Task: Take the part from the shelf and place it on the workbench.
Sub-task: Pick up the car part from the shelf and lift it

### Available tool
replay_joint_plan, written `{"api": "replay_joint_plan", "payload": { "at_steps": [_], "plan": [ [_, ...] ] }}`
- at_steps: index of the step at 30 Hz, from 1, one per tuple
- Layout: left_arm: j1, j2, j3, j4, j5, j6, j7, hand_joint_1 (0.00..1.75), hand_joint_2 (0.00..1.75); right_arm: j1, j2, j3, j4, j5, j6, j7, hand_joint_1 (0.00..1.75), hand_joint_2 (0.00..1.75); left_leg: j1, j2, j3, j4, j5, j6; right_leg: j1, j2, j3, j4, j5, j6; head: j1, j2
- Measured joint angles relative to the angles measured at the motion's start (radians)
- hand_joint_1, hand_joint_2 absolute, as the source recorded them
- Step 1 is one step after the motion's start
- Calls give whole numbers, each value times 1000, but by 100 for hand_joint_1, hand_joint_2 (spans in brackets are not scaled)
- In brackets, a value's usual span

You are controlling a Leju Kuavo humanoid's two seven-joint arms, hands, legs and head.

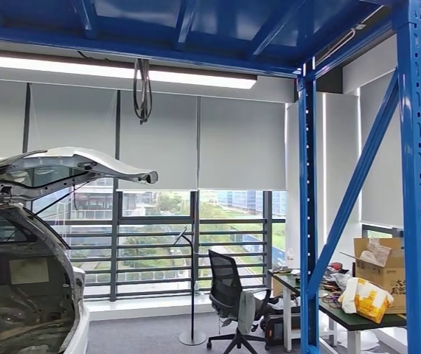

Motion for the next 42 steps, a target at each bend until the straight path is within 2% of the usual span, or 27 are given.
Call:
{"api": "replay_joint_plan", "payload": {
  "at_steps": [2,6,42],
  "plan": [
    [0,0,1,0,3,5,-7,0,0,2,-2,-4,-6,4,-1,2,0,0,0,0,0,0,0,0,0,0,0,0,0,0,0,0],
    [-9,1,1,0,5,6,-27,0,175,3,-2,-10,-17,14,-3,12,0,0,0,0,0,0,0,0,0,0,0,0,0,0,0,0],
    [-17,3,0,0,7,8,-14,0,175,32,-1,-41,21,25,-42,5,0,0,0,0,0,0,0,0,0,-1,0,0,0,0,0,0]
  ]
}}
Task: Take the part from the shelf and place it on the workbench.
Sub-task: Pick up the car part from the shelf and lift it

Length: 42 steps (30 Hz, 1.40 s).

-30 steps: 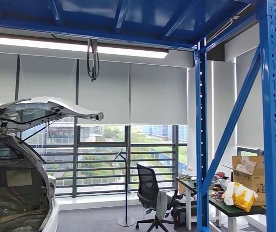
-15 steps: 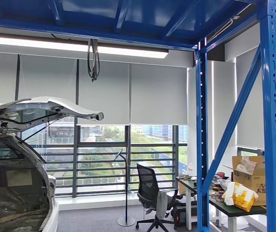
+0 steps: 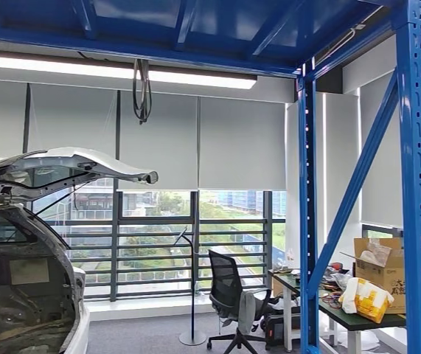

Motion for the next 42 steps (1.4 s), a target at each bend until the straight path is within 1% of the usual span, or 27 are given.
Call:
{"api": "replay_joint_plan", "payload": {
  "at_steps": [5,12,42],
  "plan": [
    [0,0,0,0,1,0,0,0,175,6,10,-6,28,-2,-18,-2,0,0,0,0,0,0,0,0,0,0,0,0,0,0,0,0],
    [-1,0,-1,0,1,-3,4,0,175,6,31,-34,106,5,-53,-10,0,0,0,0,0,0,0,0,0,0,0,0,0,0,0,0],
    [-8,-8,-16,0,-5,-9,19,0,175,6,109,-72,336,43,-97,-22,0,0,0,0,0,0,0,0,0,0,0,0,0,0,0,0]
  ]
}}
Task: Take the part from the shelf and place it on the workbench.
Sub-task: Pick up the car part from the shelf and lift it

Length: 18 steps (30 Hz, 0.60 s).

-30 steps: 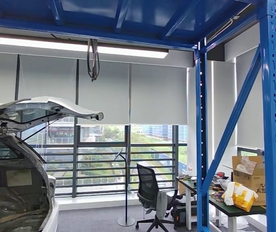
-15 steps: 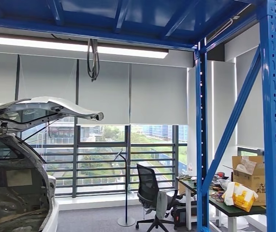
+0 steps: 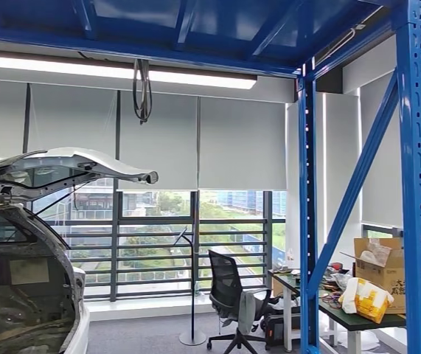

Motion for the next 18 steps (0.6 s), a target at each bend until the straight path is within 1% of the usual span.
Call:
{"api": "replay_joint_plan", "payload": {
  "at_steps": [12,18],
  "plan": [
    [-4,-3,-8,0,0,-1,1,0,175,28,15,-9,82,10,-32,1,0,0,0,0,0,0,0,0,0,0,0,0,0,0,0,0],
    [-5,-3,-9,0,0,-1,3,0,175,41,18,-30,108,7,-49,-7,0,0,0,0,0,0,0,0,0,0,0,0,0,0,0,0]
  ]
}}
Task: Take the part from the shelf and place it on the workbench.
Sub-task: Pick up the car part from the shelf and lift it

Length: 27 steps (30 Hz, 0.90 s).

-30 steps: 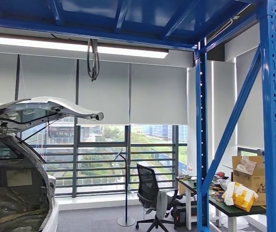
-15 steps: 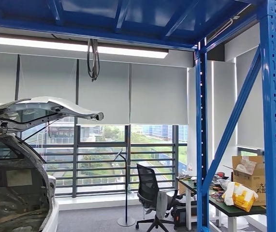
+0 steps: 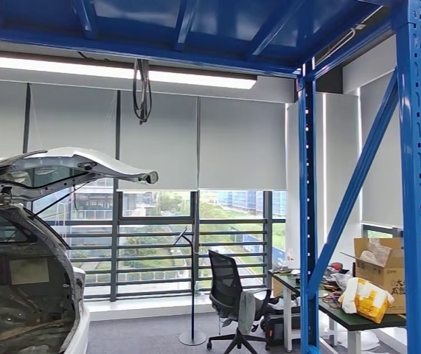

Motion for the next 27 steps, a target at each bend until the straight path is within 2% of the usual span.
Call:
{"api": "replay_joint_plan", "payload": {
  "at_steps": [27],
  "plan": [
    [-1,-3,-1,0,0,0,3,0,175,43,3,-81,44,-4,-58,-5,0,0,0,0,0,0,0,0,0,0,0,0,0,0,0,0]
  ]
}}
